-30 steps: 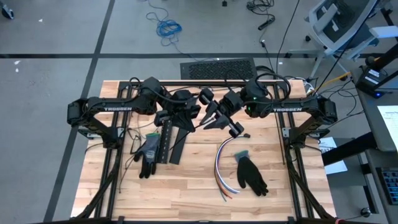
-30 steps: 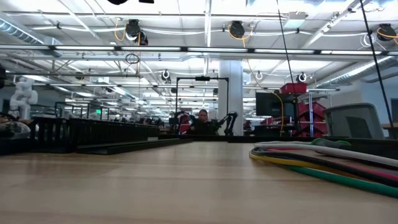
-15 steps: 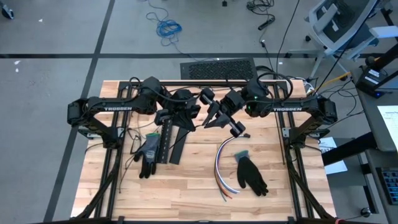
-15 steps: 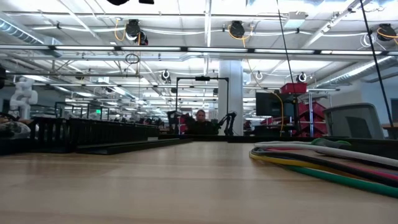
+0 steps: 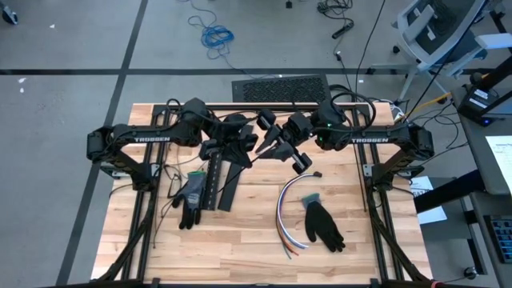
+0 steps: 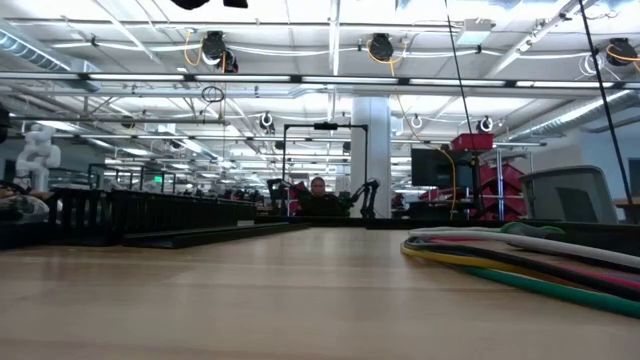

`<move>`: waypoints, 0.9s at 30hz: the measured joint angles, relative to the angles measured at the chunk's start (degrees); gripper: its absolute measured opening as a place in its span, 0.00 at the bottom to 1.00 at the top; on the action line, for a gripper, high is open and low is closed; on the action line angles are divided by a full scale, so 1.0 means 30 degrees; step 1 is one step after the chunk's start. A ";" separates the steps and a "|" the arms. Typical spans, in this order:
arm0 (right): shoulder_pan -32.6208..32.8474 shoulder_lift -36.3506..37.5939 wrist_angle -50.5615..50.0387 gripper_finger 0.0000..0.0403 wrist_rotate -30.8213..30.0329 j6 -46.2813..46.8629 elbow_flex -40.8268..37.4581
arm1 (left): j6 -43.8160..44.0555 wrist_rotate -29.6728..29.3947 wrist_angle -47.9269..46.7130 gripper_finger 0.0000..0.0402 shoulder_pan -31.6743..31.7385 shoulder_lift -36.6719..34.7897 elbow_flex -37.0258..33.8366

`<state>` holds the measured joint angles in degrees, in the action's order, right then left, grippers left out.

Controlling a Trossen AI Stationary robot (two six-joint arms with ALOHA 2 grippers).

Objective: Ziptie cables
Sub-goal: Wrap the cable wires with the black ziptie

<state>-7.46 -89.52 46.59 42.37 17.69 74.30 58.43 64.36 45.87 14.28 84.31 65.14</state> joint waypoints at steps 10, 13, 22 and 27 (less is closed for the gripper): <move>-0.0016 0.0007 -0.0022 0.22 0.0653 -0.0102 0.0000 | -0.0191 0.0009 0.0023 0.00 0.0000 0.0000 0.0000; -0.0030 0.0015 -0.0025 0.22 0.0882 0.0239 0.0000 | -0.0226 0.0035 0.0022 0.00 0.0041 0.0000 0.0000; -0.0286 0.0044 -0.1266 0.22 0.0867 0.0110 0.0015 | -0.0153 0.0117 0.0015 0.00 0.0766 0.0000 -0.0015; -0.0529 0.0044 -0.1362 0.22 0.0854 -0.0627 0.0015 | -0.0109 0.0117 0.0050 0.00 0.0749 0.0000 -0.0015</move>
<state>-9.05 -89.38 42.50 44.93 15.81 74.35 58.11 64.71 46.02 16.53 84.31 65.10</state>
